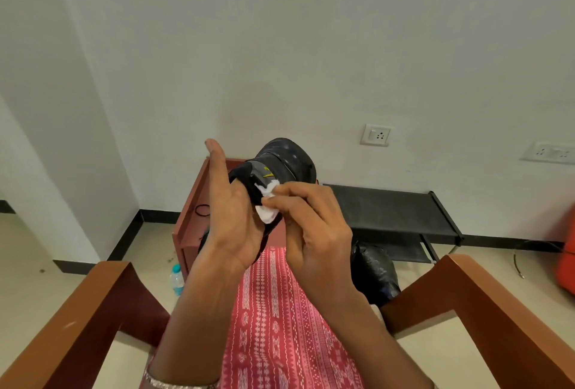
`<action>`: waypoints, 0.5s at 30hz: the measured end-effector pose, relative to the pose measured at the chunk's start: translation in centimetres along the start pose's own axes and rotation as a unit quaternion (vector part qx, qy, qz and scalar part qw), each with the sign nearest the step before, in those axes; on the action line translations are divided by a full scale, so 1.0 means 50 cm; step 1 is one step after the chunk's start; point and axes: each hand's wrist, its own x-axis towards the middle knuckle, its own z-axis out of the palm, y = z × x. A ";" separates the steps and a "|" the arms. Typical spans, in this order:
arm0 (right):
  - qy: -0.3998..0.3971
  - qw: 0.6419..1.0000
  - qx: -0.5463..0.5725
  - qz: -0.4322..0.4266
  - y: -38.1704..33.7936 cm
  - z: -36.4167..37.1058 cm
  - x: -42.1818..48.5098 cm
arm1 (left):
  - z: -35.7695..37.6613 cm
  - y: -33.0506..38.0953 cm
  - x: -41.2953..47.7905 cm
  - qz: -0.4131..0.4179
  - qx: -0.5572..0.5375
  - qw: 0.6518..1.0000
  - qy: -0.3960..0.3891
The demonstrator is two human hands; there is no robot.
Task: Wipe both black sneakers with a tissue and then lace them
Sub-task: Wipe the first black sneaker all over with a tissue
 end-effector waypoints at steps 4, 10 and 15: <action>-0.001 1.000 -0.014 0.002 0.015 0.000 -0.029 | 0.005 0.009 -0.008 -0.002 -0.025 1.000 -0.019; 0.035 0.998 -0.030 0.039 0.026 -0.018 -0.004 | 0.016 0.011 -0.012 -0.002 -0.020 1.000 -0.018; 0.032 0.998 -0.021 0.041 0.003 -0.020 0.068 | 0.040 -0.006 -0.021 -0.003 -0.023 1.000 -0.008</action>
